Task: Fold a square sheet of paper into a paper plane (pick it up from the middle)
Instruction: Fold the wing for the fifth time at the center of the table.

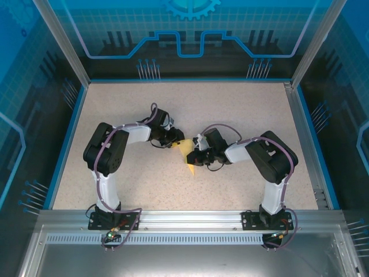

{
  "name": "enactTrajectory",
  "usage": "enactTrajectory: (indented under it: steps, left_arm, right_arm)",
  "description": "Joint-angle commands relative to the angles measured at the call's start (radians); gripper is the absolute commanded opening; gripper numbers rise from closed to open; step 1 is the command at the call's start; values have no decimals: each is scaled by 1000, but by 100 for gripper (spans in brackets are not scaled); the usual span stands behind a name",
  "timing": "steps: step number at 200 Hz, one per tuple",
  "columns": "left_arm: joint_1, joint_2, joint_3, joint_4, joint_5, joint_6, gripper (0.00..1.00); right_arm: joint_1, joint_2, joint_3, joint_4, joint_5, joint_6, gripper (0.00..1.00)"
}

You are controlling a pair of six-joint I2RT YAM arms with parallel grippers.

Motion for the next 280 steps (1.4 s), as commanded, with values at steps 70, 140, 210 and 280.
enactTrajectory:
  steps: [70,140,210,280]
  left_arm:
    - [94,-6,110,-63,-30,54,39]
    - [57,-229,-60,-39,22,6,38]
    - [-75,-190,-139,31,20,-47,34]
    - [-81,-73,-145,51,-39,-63,34]
  right_arm:
    - [-18,77,-43,-303,-5,-83,0]
    - [-30,78,11,-330,-92,-194,0]
    - [-41,61,7,-306,-90,-172,0]
    - [-40,18,-7,-255,-100,-102,2]
